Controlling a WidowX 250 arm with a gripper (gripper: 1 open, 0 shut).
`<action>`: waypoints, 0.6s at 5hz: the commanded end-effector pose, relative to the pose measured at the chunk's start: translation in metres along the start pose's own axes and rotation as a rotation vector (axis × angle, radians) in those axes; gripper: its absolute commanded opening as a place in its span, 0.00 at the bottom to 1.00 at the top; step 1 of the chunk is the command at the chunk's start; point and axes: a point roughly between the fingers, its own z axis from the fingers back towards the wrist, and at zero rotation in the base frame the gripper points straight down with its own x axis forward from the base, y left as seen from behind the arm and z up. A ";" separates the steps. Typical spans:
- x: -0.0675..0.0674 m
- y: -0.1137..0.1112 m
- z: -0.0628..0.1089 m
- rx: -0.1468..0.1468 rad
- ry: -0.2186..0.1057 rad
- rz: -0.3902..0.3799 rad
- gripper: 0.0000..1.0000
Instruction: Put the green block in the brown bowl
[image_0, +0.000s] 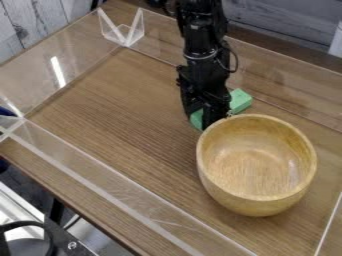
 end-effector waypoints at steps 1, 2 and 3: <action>0.003 0.002 0.006 0.008 -0.029 -0.019 0.00; 0.001 0.000 0.005 0.002 -0.032 -0.031 0.00; -0.001 -0.003 0.007 -0.003 -0.036 -0.043 0.00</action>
